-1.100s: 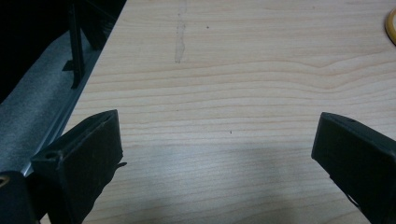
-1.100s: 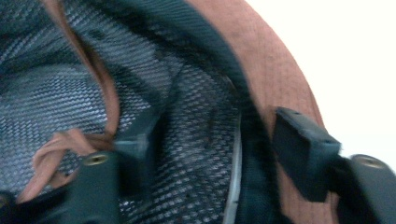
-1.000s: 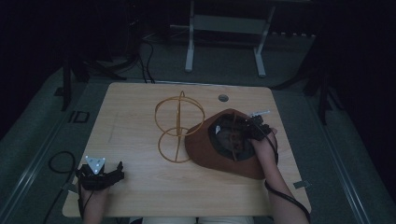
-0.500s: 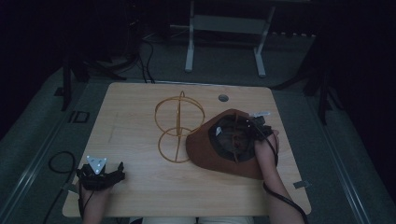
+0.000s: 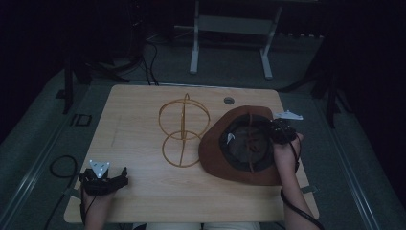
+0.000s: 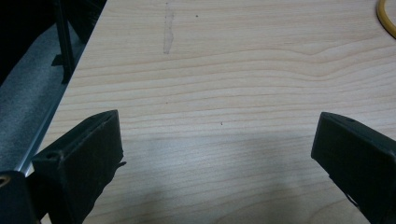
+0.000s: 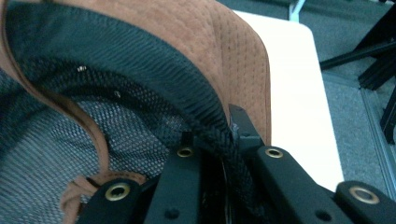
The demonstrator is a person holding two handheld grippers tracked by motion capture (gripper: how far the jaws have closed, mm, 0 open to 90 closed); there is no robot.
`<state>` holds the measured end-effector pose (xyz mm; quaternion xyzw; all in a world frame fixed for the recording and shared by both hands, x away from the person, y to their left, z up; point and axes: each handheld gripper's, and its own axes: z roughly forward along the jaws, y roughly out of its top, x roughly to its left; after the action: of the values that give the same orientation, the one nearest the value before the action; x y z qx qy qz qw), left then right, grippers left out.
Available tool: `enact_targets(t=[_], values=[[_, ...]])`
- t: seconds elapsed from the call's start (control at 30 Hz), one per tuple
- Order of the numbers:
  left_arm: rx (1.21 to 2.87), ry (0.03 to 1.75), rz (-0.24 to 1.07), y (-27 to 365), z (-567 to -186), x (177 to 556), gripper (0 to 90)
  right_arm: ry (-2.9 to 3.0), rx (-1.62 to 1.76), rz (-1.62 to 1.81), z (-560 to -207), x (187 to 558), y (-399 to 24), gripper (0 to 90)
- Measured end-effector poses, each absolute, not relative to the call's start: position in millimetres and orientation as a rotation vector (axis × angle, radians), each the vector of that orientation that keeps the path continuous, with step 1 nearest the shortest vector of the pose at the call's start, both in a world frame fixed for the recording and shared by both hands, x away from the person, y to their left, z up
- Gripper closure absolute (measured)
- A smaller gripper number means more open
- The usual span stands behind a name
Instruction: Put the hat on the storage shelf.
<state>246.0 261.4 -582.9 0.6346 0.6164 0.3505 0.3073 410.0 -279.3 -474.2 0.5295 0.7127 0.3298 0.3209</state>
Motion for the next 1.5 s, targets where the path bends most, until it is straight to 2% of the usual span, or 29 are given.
enact_targets(t=[0.1, 0.4, 0.67, 0.97, 1.5], values=[[1.68, 1.634, 0.902, 259.5, -581.4, 245.0, 3.2, 1.854, 1.392, 0.889, -468.1, 404.2, -283.8, 84.4], [1.766, 1.431, 0.866, 224.7, -547.3, 229.5, 3.4, 1.817, 1.376, 0.959, -448.6, 384.5, -300.0, 84.3], [1.897, 1.254, 0.78, 182.0, -537.6, 220.1, 3.4, 1.822, 1.383, 0.995, -446.6, 375.4, -306.0, 84.3], [2.01, 1.058, 0.7, 131.1, -520.3, 232.4, 4.7, 1.836, 1.371, 1.034, -447.5, 366.5, -302.8, 84.2], [2.104, 0.887, 0.599, 70.6, -501.7, 259.0, 4.7, 1.817, 1.342, 1.066, -443.2, 350.7, -307.8, 84.2]])
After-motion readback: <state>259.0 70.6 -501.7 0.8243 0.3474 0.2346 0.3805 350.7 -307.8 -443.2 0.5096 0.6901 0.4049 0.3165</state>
